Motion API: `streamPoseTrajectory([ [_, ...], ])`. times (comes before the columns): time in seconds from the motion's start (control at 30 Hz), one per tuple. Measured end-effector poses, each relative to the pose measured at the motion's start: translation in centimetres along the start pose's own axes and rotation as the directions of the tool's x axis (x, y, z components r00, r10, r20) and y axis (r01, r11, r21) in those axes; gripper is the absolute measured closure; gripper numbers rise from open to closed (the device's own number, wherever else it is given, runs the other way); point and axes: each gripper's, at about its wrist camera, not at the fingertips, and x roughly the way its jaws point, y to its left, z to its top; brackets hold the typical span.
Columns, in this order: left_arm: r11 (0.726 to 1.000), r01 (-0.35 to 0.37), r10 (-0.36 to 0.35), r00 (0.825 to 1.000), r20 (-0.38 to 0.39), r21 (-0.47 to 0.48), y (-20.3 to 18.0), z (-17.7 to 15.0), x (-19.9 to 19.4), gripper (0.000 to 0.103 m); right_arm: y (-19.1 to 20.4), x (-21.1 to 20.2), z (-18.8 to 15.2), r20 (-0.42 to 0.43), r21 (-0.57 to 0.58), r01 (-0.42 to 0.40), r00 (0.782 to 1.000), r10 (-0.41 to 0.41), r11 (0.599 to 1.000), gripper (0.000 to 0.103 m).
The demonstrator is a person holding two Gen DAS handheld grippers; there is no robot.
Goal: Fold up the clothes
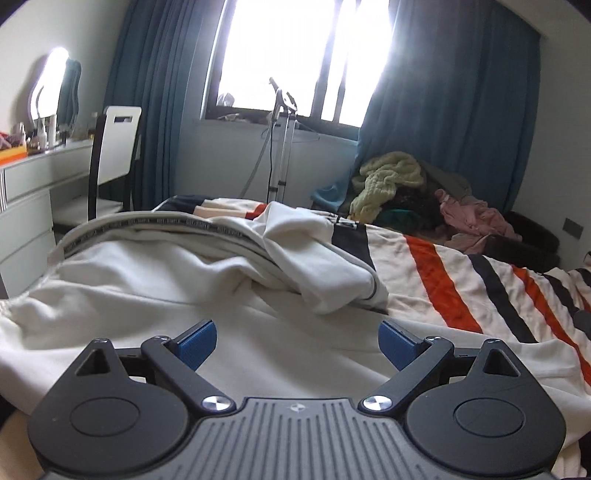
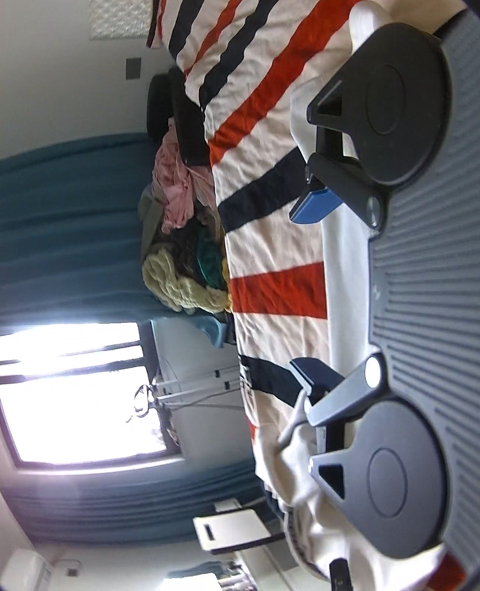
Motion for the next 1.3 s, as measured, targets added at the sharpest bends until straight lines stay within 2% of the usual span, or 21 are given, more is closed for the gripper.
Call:
streamPoseTrajectory([
  [0.33,0.999,-0.001,0.002,1.000,-0.027,0.053,-0.5,-0.9,0.1,0.008,-0.4,0.6,-0.3,-0.018,0.032,0.018,1.000,-0.017,0.999,0.021],
  [0.57,0.983,0.009,-0.002,0.999,-0.037,0.183,-1.8,1.4,2.2,0.006,-0.3,0.8,-0.4,-0.025,0.023,0.028,0.999,-0.028,0.999,0.021],
  [0.73,0.970,-0.027,0.042,0.998,-0.057,0.243,-2.1,2.1,6.8,0.006,-0.9,2.0,-0.8,-0.057,0.058,0.047,0.997,-0.044,0.997,0.021],
  [0.87,0.971,-0.080,0.103,0.990,-0.096,0.226,-2.0,2.4,11.5,0.006,-1.4,3.3,-1.4,-0.096,0.088,0.072,0.993,-0.063,0.994,0.021],
  [0.97,0.948,-0.119,0.129,0.992,-0.015,0.294,-2.5,3.6,14.3,0.006,-1.5,4.6,-1.9,-0.110,0.098,0.095,0.990,-0.085,0.991,0.021],
  [1.03,0.919,-0.156,0.147,0.988,0.054,0.362,-2.9,4.8,16.5,0.002,-1.6,5.7,-2.1,-0.122,0.112,0.106,0.988,-0.092,0.988,0.021],
  [1.13,0.892,-0.178,0.173,0.984,0.051,0.416,-3.6,6.7,21.1,0.001,-1.7,7.4,-2.5,-0.141,0.127,0.115,0.985,-0.097,0.985,0.021],
  [1.17,0.889,-0.172,0.174,0.984,0.035,0.424,-3.8,7.4,22.6,0.001,-1.8,8.0,-2.7,-0.148,0.129,0.118,0.984,-0.098,0.985,0.021],
  [1.27,0.907,-0.144,0.159,0.987,-0.007,0.395,-4.3,9.6,26.9,0.001,-1.9,9.7,-3.1,-0.156,0.134,0.129,0.982,-0.107,0.983,0.021],
  [1.3,0.909,-0.152,0.174,0.984,-0.023,0.389,-4.5,10.1,28.5,0.001,-2.0,10.2,-3.1,-0.159,0.136,0.134,0.981,-0.112,0.982,0.021],
])
